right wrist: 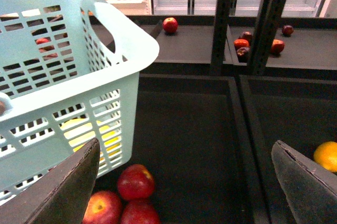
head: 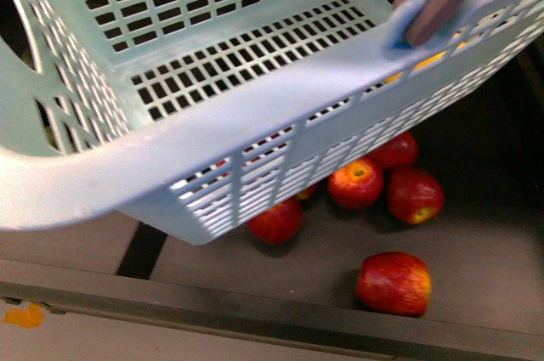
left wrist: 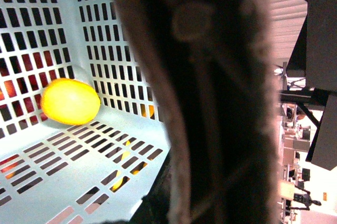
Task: Pick lemon and mango into basket
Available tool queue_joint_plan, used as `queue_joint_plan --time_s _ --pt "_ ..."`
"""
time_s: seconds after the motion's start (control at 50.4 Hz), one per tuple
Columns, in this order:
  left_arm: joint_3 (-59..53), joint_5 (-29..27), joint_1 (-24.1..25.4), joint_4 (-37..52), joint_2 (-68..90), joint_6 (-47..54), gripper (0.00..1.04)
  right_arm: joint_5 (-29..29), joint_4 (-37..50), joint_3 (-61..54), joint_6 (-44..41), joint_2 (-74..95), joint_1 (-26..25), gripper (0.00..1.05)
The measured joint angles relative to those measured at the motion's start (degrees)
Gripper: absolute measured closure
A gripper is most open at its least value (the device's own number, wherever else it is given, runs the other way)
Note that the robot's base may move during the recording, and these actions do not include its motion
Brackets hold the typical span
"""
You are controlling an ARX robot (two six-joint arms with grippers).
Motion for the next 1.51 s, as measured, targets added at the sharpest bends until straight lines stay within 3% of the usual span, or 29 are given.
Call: queue_joint_plan --time_s 1.507 --pt "0.0 -0.3 0.4 -0.1 0.0 0.4 1.0 -0.1 0.0 -0.2 0.0 0.0 0.0 0.09"
